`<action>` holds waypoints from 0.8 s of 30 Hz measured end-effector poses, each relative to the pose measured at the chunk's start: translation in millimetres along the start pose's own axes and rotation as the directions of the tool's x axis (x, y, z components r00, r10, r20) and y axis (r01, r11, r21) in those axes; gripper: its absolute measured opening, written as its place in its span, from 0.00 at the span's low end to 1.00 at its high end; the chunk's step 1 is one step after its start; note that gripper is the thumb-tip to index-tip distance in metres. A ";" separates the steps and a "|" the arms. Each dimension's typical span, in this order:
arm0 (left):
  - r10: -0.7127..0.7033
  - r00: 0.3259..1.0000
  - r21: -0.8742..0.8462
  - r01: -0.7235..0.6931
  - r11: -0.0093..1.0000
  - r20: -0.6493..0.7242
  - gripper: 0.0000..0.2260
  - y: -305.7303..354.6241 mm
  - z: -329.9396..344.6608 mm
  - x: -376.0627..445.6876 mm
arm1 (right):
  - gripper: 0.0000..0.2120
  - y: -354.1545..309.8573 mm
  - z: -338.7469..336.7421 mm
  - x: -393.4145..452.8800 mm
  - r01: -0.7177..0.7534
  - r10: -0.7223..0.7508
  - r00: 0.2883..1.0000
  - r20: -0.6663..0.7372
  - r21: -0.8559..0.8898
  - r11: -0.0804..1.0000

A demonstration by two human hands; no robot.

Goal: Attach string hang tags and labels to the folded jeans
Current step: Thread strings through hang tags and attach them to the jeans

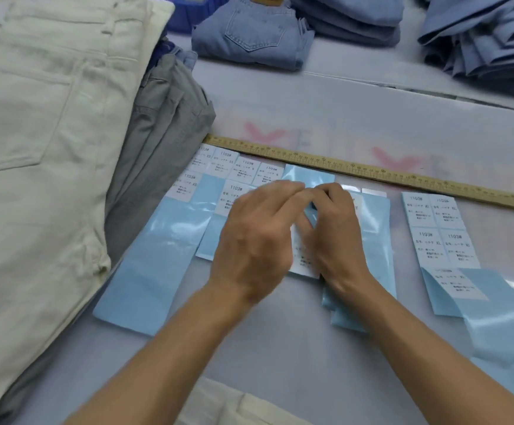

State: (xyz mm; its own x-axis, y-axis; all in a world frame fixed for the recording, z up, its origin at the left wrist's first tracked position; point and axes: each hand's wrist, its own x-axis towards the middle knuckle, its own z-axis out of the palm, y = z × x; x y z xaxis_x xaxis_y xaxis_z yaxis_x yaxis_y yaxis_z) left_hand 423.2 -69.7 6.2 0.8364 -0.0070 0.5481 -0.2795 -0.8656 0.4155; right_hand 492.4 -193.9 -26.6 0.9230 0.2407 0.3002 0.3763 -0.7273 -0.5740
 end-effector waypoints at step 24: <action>0.188 0.890 -0.062 -0.179 0.982 0.415 0.22 -109.6 31.3 49.9 | 0.03 -2.4 -4.4 1.7 0.016 -0.010 0.999 -0.048 0.139 0.990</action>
State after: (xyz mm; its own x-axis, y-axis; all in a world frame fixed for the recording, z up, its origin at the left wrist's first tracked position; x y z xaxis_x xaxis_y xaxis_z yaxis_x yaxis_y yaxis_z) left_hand 510.3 9.2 -34.7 0.8875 -0.3774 0.2645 -0.4534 -0.8176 0.3549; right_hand 492.7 -194.6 -21.4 0.9144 0.2169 0.3418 0.3989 -0.6267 -0.6694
